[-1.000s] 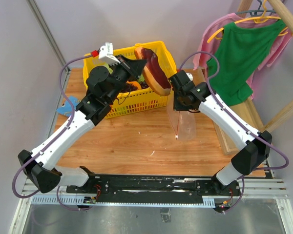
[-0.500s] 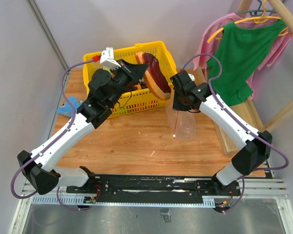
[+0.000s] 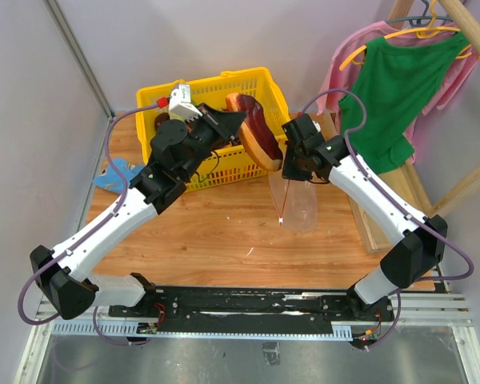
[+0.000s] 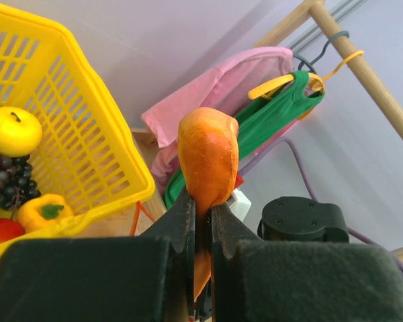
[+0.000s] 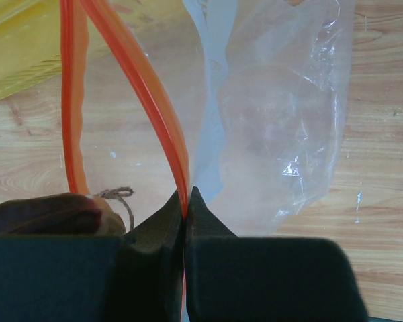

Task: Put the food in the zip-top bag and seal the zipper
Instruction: Place the fake food in the zipper food storage bag.

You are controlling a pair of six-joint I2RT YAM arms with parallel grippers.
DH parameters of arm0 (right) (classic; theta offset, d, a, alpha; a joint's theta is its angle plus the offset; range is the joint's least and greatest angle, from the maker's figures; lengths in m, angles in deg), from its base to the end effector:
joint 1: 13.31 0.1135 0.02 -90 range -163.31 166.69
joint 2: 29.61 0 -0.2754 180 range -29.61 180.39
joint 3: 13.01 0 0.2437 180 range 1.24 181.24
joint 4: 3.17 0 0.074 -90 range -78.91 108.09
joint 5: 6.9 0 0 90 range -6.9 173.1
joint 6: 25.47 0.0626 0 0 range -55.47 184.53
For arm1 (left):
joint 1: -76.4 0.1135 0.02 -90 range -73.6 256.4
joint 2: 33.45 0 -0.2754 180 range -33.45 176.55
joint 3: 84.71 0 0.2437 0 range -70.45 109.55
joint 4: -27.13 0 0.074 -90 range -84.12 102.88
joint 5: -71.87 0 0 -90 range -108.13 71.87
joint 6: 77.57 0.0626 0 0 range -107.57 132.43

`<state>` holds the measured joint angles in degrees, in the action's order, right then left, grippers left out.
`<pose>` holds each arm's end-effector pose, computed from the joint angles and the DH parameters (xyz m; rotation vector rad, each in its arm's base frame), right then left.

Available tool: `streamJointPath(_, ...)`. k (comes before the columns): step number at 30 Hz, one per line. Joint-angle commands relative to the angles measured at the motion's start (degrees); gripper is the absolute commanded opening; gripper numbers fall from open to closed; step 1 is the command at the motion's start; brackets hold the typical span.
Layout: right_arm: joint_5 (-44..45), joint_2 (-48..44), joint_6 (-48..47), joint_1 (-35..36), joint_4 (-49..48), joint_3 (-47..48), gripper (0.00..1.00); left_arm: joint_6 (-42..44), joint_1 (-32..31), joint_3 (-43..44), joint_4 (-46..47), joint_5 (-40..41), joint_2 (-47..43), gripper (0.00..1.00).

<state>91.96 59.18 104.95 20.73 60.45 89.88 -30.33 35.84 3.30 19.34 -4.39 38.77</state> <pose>0.2861 0.1816 0.3449 0.2071 2.4528 0.3971 0.2406 -0.1863 0.4608 -0.2371 1.4983 -1.0137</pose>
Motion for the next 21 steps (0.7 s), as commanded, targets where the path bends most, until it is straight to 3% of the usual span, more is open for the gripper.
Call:
streamJointPath(1,-1.45,-2.35,1.06,-1.17,-1.96,-1.2,0.01,-0.5,-1.45,-0.8,2.29,2.72,-0.15,0.0)
streamJointPath(21,-3.86,-6.32,1.14,-1.85,-8.22,-5.03,0.01,1.13,-7.09,-1.29,-1.36,8.39,5.09,0.0)
